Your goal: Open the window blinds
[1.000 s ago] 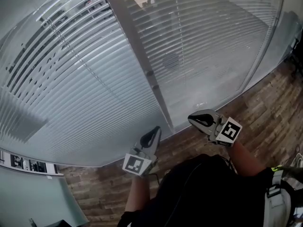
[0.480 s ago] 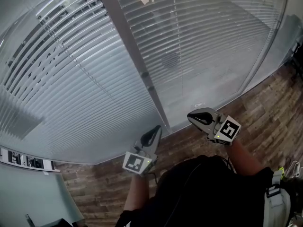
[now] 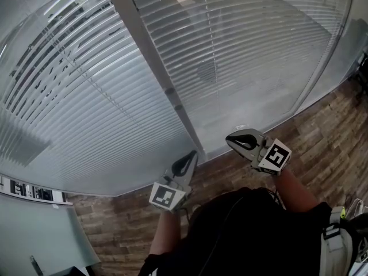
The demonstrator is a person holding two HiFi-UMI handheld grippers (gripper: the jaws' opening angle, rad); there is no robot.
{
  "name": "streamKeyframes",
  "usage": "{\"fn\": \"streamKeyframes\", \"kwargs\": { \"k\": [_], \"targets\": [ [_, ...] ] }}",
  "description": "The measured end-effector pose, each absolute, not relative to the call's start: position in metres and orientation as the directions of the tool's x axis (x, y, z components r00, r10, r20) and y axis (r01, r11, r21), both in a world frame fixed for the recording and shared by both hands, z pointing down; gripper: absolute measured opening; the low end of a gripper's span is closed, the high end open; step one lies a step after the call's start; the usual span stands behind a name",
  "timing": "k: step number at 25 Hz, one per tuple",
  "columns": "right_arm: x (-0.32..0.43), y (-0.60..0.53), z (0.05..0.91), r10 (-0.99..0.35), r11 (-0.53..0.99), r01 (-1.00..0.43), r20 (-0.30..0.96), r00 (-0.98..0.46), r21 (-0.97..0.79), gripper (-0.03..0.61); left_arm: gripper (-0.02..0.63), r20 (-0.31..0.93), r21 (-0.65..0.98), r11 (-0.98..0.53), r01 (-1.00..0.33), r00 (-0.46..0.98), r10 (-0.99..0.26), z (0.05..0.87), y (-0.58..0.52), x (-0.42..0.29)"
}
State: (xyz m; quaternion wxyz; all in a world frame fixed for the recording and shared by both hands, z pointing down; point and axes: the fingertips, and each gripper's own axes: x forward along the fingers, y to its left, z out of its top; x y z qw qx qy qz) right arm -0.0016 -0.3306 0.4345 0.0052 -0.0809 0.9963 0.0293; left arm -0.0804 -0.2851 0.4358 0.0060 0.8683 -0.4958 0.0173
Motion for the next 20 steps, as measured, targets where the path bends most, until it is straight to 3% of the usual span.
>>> {"fn": "streamKeyframes", "kwargs": {
  "k": [20],
  "targets": [
    [0.028,-0.347,0.420,-0.179,0.980,-0.183,-0.058,-0.982,0.075,0.006,0.005,0.043,-0.027,-0.507,-0.862,0.506,-0.862,0.427,-0.300,-0.055]
  ]
}}
